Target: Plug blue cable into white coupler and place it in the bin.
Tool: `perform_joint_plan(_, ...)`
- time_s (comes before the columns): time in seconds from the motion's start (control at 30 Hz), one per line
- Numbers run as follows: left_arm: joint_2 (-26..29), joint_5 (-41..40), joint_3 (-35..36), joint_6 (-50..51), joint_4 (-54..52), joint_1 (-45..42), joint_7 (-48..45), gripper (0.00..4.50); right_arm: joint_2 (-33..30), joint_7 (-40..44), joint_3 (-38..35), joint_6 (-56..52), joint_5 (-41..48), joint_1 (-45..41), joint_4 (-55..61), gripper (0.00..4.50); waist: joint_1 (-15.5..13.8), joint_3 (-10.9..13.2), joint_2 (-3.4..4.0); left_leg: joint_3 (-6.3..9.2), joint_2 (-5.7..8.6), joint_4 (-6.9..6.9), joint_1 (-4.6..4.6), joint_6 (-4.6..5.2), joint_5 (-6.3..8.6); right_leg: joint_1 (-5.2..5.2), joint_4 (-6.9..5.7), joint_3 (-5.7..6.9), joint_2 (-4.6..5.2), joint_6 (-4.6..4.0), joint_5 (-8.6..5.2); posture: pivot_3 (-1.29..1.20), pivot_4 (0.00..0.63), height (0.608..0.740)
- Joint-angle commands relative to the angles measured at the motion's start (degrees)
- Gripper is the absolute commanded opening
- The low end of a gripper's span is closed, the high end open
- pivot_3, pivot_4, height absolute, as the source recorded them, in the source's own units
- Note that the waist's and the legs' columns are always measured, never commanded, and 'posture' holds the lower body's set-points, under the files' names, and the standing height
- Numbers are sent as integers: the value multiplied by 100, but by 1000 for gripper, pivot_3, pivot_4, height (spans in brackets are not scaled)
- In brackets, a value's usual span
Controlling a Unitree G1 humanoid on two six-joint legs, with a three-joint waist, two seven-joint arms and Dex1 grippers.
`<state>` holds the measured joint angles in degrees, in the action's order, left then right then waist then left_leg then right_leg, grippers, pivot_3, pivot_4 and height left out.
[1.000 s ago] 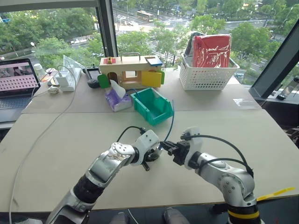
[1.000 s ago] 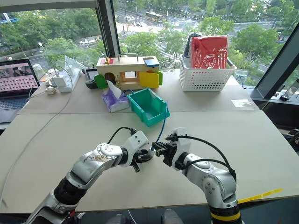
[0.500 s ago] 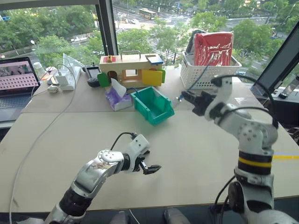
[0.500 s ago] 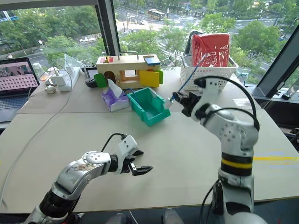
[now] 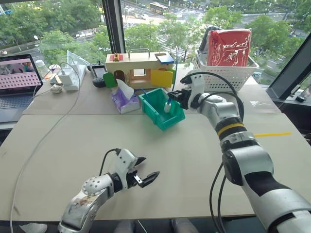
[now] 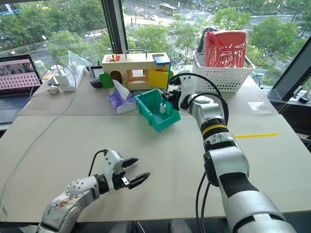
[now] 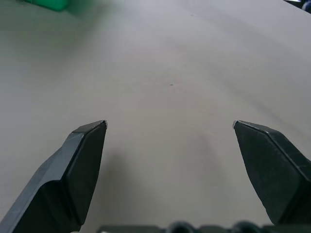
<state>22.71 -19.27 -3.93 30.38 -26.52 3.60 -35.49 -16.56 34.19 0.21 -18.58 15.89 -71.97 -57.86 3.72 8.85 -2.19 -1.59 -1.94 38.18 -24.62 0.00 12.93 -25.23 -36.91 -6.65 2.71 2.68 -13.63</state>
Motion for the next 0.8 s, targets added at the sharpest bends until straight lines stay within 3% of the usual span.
perform_joint_plan(0.03,128,67,210,-537,-37,50,-72,4500,-195,304,-439,-76,282,-170,712,2764,-4,0,1,0,1,0,0,0,0,1,0,1,0,0,0,0,150,715)
perform_joint_plan(0.2,402,-28,416,-829,379,-26,-365,4500,-668,576,-864,-1177,862,532,2602,4470,-30,2,4,0,3,3,2,-1,-1,5,-2,9,4,1,0,0,150,715)
perform_joint_plan(0.37,763,-175,812,-1171,1177,-226,-829,4500,-1699,1089,-1154,-2442,1661,2312,5304,4470,-144,2,5,20,1,4,-6,-1,-1,10,4,47,5,-2,-2,0,150,715)
perform_joint_plan(0.43,844,-216,966,-1268,1499,-385,-927,4500,-1855,1049,-1523,-2520,1924,3246,6157,4470,-141,2,6,15,4,3,-6,0,-1,9,8,51,14,-3,-2,0,150,715)
perform_joint_plan(0.53,828,-254,1147,-1223,1941,-845,-810,4500,-1755,699,-1775,-1861,1532,4931,7111,4470,-136,2,6,17,5,7,-3,0,-1,16,9,64,19,-2,-3,0,150,715)
perform_joint_plan(0.7,775,-197,1204,-1103,2359,-1397,-660,4500,-1401,382,-1550,-806,872,6319,7421,4470,-81,4,11,6,8,39,14,2,-3,28,-15,58,20,0,-2,0,150,715)
perform_joint_plan(0.8,836,-177,1170,-973,2492,-1565,-700,4500,-1222,219,-1486,-387,644,6560,7305,4470,-70,5,8,5,-2,60,40,2,-3,60,-15,56,7,3,-3,0,150,715)
